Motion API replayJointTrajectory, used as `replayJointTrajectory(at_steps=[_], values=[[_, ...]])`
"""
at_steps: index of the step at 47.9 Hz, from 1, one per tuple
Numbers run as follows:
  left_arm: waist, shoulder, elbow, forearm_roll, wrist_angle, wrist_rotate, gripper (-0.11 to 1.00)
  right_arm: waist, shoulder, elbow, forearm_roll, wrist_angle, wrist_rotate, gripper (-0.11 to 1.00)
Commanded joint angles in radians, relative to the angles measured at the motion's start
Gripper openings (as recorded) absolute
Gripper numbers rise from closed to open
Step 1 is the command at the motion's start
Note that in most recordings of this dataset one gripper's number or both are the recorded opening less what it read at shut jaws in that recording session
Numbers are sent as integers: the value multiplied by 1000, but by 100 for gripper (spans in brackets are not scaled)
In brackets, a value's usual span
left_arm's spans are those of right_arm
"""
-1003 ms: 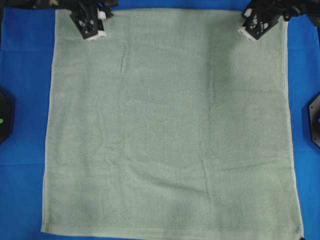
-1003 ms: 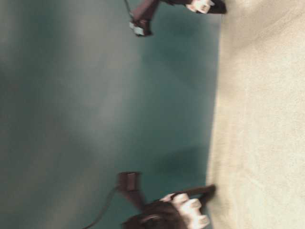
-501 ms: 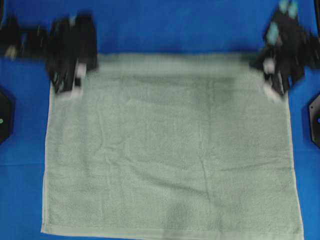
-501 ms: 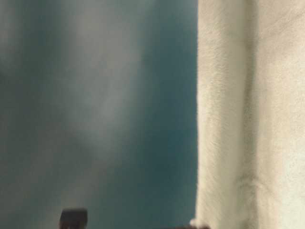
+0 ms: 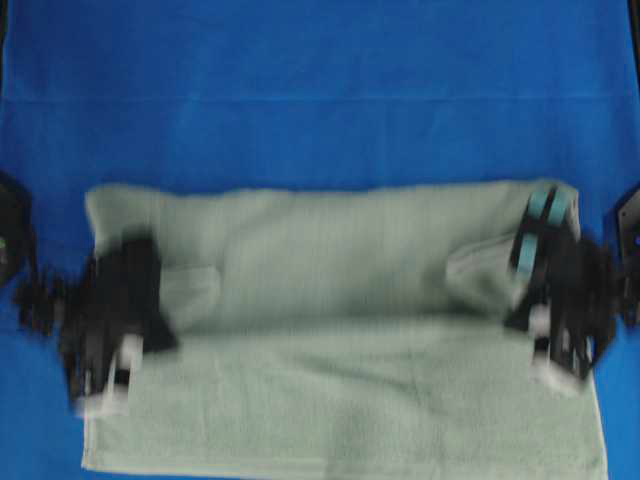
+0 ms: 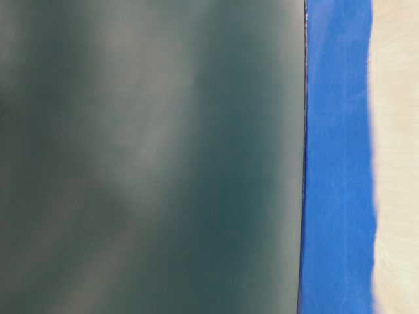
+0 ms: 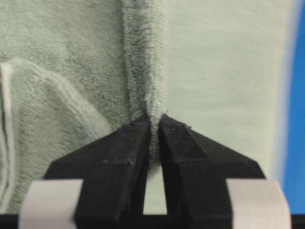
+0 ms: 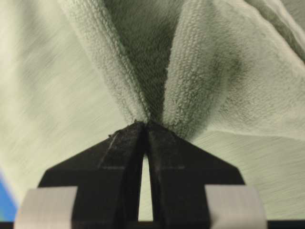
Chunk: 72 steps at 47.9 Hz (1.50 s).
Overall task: Fold a bath towel.
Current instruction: 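Pull the far corners toward the near edge, folding the towel in half, then release and regrasp the folded edge corners with both grippers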
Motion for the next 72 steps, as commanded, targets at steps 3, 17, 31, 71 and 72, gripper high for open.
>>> replayJointTrajectory(at_steps=[3,17,31,71,72], values=[[-156,117,-67,0,-35,-114,5,155,121,-87,-14,6,133,3],[-273,333,-258,2,-28,-158,5,331,298,-219,-57,15,348,3],[-322,387,-290,2,-26,-176,5,391,359,-250,-61,12,439,3],[-259,264,-293,23,186,-158,69,417,388,-433,-204,169,448,61],[-255,252,-293,26,199,-155,69,417,382,-436,-216,192,448,61]])
